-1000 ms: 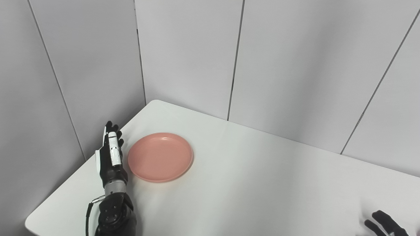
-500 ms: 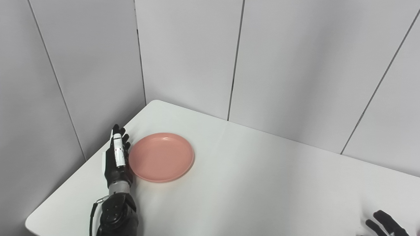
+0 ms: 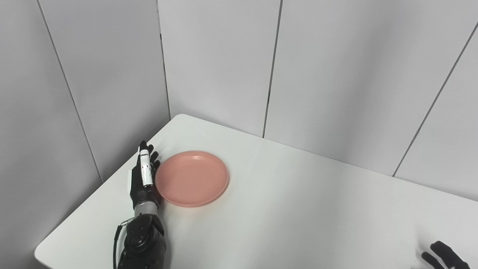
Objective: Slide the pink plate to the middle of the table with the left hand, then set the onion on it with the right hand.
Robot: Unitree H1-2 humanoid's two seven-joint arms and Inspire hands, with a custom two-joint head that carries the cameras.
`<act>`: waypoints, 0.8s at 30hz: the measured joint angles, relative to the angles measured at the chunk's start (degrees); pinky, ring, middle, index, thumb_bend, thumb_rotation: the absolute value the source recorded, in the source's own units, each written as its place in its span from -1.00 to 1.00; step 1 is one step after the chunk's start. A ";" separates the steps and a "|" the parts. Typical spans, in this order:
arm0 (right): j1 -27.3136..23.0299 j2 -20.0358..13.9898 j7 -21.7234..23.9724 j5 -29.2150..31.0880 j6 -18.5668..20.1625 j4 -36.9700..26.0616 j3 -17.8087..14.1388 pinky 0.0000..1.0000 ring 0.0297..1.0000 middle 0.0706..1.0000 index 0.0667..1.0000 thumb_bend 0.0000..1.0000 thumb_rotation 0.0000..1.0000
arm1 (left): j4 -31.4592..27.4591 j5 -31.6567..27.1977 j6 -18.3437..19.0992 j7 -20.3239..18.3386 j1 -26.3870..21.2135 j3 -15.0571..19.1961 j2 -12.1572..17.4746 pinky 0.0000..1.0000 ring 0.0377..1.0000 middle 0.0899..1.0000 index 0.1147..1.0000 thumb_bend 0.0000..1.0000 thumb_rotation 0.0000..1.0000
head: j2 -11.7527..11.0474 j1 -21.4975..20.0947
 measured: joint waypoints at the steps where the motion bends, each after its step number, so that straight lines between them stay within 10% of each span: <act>1: 0.02 0.00 0.00 0.00 0.00 -0.01 0.00 0.11 0.54 0.60 0.46 1.00 0.46 | 0.23 -0.04 0.00 -0.30 -0.10 -0.04 0.15 0.94 0.92 0.92 0.90 -0.30 1.00 | 0.00 0.00; 24: 0.51 0.14 0.04 0.04 1.38 -1.27 0.17 0.01 0.57 0.63 0.48 1.00 0.48 | 3.54 -1.78 3.21 -5.80 -3.02 -4.01 2.31 0.87 0.85 0.85 0.79 -0.27 1.00 | 1.23 -1.67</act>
